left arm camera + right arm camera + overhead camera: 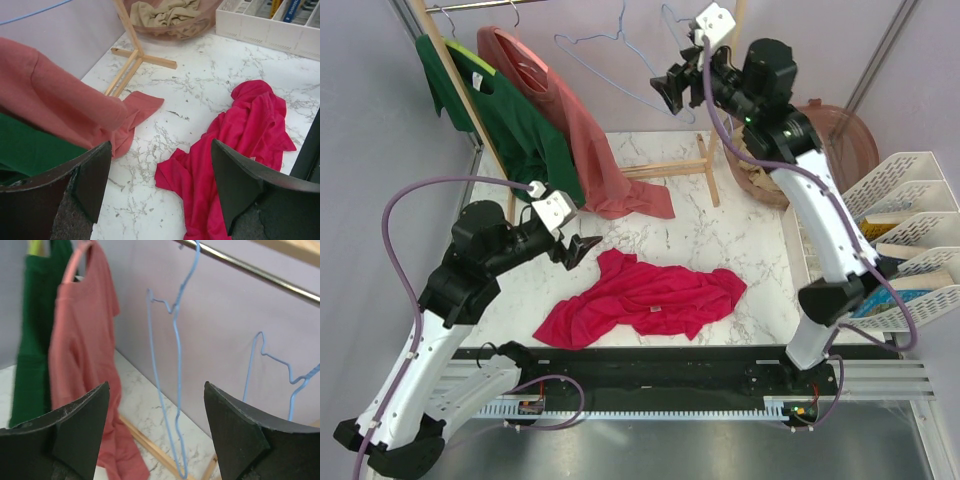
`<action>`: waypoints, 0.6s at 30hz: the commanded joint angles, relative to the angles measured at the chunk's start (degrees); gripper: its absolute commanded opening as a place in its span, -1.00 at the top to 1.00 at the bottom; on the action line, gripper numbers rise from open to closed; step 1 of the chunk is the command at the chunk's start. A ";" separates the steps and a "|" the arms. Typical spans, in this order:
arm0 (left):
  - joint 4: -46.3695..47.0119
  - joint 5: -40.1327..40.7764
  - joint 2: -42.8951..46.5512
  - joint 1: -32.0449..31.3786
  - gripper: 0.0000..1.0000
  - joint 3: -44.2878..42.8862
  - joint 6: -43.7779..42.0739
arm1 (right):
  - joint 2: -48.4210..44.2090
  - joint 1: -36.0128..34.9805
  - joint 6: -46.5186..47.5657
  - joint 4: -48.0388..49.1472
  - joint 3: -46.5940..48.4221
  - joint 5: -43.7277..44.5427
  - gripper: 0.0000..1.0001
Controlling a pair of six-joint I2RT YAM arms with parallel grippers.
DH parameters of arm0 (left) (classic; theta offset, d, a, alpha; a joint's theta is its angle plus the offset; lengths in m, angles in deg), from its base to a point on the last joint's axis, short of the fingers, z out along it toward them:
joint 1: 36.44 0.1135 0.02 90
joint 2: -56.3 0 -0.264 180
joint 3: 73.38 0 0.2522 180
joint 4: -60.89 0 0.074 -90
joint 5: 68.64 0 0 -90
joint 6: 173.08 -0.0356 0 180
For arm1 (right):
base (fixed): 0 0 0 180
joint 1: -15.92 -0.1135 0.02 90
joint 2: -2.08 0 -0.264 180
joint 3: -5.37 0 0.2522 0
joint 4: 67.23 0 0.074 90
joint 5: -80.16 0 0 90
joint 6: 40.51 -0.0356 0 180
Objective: Place the t-shirt on the hanger
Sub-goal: Pick up the hanger from the clothesline.
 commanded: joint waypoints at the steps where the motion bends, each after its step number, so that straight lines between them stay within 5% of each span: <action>1: 2.31 0.31 0.23 1.97 -0.72 -1.37 3.93 | 9.50 -0.16 1.48 3.63 8.38 8.09 -0.68; 12: 2.75 -0.04 1.46 3.55 -0.73 -0.23 3.58 | 12.95 -0.07 3.32 16.11 -3.83 3.88 -0.69; 18: 3.63 0.92 0.94 3.90 -0.72 -0.49 3.49 | 15.14 -0.16 5.34 18.04 -4.36 4.05 -0.14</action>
